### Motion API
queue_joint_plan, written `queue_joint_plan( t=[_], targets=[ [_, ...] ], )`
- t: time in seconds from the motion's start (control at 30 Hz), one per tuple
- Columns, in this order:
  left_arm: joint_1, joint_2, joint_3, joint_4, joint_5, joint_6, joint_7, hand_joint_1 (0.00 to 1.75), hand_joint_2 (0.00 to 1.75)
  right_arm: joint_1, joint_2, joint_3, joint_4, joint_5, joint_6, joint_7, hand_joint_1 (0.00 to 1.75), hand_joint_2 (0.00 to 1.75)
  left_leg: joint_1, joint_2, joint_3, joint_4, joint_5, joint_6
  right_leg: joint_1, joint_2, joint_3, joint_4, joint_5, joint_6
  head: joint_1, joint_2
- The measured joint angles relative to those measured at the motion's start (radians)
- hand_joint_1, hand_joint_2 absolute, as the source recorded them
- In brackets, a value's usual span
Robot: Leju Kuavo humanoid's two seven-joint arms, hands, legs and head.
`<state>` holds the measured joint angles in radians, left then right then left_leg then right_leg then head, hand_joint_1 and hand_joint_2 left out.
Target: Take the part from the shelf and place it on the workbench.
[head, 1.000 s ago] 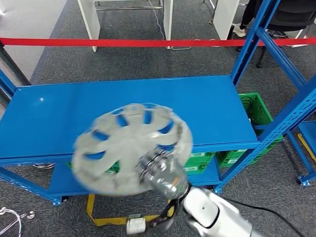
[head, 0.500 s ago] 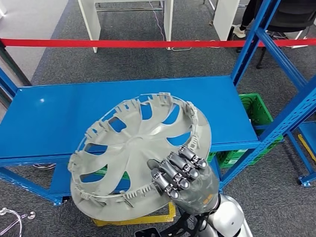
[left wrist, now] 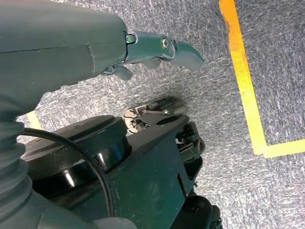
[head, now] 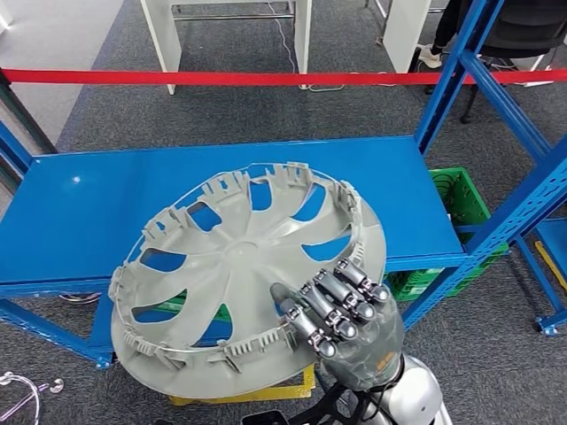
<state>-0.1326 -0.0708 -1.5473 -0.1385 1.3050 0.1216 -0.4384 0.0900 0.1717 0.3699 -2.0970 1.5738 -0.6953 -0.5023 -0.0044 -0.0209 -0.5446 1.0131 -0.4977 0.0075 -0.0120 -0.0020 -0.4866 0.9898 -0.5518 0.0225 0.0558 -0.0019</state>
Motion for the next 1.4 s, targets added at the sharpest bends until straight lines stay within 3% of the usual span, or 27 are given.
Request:
queue_joint_plan(
  t=[0.6, 0.7, 0.8, 0.87, 0.93, 0.97, 1.0, 1.03, 1.1, 1.13, 1.2, 1.3, 1.33, 1.4],
  targets=[
    [-0.001, 0.005, 0.000, 0.000, -0.033, 0.030, 0.032, 0.00, 1.75, 0.004, 0.000, 0.018, 0.001, 0.000, 0.001, 0.047, 1.75, 1.75, -0.005, 0.000, -0.001, 0.005, -0.002, 0.002, -0.004, 0.000, 0.000, -0.001, 0.002, 0.003, 0.000, 0.000],
    [-0.003, 0.006, 0.000, 0.000, -0.052, 0.035, 0.042, 0.00, 1.75, 0.005, 0.000, 0.018, 0.001, 0.000, 0.001, 0.057, 1.75, 1.75, -0.008, 0.000, -0.002, 0.008, -0.003, 0.008, -0.008, 0.000, 0.000, -0.002, 0.004, 0.009, 0.000, 0.000],
    [-0.007, 0.006, 0.000, 0.000, -0.074, 0.043, 0.053, 0.00, 1.75, 0.006, 0.000, 0.017, 0.000, 0.000, 0.001, 0.062, 1.75, 1.75, -0.005, 0.003, -0.001, -0.002, 0.008, 0.023, -0.010, 0.000, -0.006, 0.005, -0.005, 0.019, 0.000, 0.000],
    [-0.011, 0.005, 0.000, 0.000, -0.083, 0.049, 0.057, 0.00, 1.75, 0.007, 0.000, 0.016, 0.000, 0.000, 0.001, 0.063, 1.75, 1.75, -0.001, 0.006, -0.003, -0.011, 0.016, 0.033, -0.009, 0.000, -0.043, 0.078, -0.054, 0.020, 0.002, 0.000],
    [-0.013, 0.005, 0.000, 0.000, -0.087, 0.051, 0.062, 0.00, 1.75, 0.011, 0.000, 0.014, 0.000, -0.001, 0.001, 0.062, 1.75, 1.75, -0.002, 0.008, -0.008, -0.011, 0.018, 0.035, -0.008, 0.001, -0.108, 0.217, -0.116, 0.021, 0.003, 0.000],
    [-0.013, 0.005, 0.000, 0.000, -0.089, 0.051, 0.066, 0.00, 1.75, 0.014, 0.000, 0.014, 0.000, -0.001, 0.001, 0.062, 1.75, 1.75, -0.003, 0.009, -0.009, -0.010, 0.019, 0.036, -0.008, 0.001, -0.135, 0.273, -0.129, 0.022, 0.002, 0.000],
    [-0.013, 0.005, 0.000, 0.000, -0.090, 0.051, 0.069, 0.00, 1.75, 0.017, 0.000, 0.013, 0.000, -0.001, 0.001, 0.061, 1.75, 1.75, -0.004, 0.010, -0.010, -0.009, 0.019, 0.035, -0.008, 0.000, -0.146, 0.295, -0.122, 0.021, 0.002, 0.000],
    [-0.013, 0.005, 0.000, 0.000, -0.090, 0.052, 0.073, 0.00, 1.75, 0.019, 0.000, 0.012, 0.000, -0.001, 0.001, 0.060, 1.75, 1.75, -0.004, 0.010, -0.010, -0.007, 0.019, 0.035, -0.008, 0.000, -0.139, 0.276, -0.094, 0.020, 0.002, 0.000],
    [-0.013, 0.004, 0.000, 0.000, -0.090, 0.052, 0.084, 0.00, 1.75, 0.020, 0.000, 0.011, 0.000, -0.001, 0.001, 0.058, 1.75, 1.75, -0.003, 0.010, -0.011, -0.001, 0.017, 0.032, -0.008, 0.001, -0.084, 0.154, -0.019, 0.016, 0.002, 0.000],
    [-0.013, 0.004, 0.000, 0.000, -0.089, 0.054, 0.095, 0.00, 1.75, 0.021, 0.000, 0.010, -0.002, -0.001, 0.001, 0.057, 1.75, 1.75, -0.004, 0.009, -0.013, 0.003, 0.016, 0.027, -0.007, 0.002, -0.055, 0.096, 0.005, 0.014, 0.002, 0.000],
    [-0.013, 0.005, 0.000, 0.000, -0.085, 0.059, 0.128, 0.00, 1.75, 0.022, 0.000, 0.008, -0.008, -0.001, 0.001, 0.053, 1.75, 1.75, -0.006, 0.008, -0.021, 0.010, 0.020, 0.013, -0.003, 0.005, -0.030, 0.044, 0.015, 0.009, 0.002, 0.000],
    [-0.007, 0.009, 0.000, 0.001, -0.073, 0.067, 0.178, 0.00, 1.75, 0.026, 0.000, 0.001, -0.020, -0.001, 0.001, 0.045, 1.75, 1.75, -0.007, 0.008, -0.036, 0.019, 0.022, -0.007, -0.006, 0.003, -0.040, 0.034, 0.021, -0.006, 0.001, 0.000],
    [-0.004, 0.011, 0.000, 0.001, -0.069, 0.068, 0.191, 0.00, 1.75, 0.028, 0.000, -0.002, -0.023, -0.001, 0.001, 0.043, 1.75, 1.75, -0.006, 0.008, -0.045, 0.037, 0.003, -0.013, -0.009, 0.002, -0.046, 0.031, 0.025, -0.015, -0.001, 0.000],
    [0.002, 0.015, 0.001, 0.002, -0.061, 0.069, 0.209, 0.00, 1.75, 0.034, 0.001, -0.008, -0.030, -0.001, 0.001, 0.041, 1.75, 1.75, -0.002, 0.010, -0.076, 0.130, -0.072, -0.026, -0.010, -0.004, -0.060, 0.029, 0.037, -0.030, -0.005, 0.000]
  ],
)
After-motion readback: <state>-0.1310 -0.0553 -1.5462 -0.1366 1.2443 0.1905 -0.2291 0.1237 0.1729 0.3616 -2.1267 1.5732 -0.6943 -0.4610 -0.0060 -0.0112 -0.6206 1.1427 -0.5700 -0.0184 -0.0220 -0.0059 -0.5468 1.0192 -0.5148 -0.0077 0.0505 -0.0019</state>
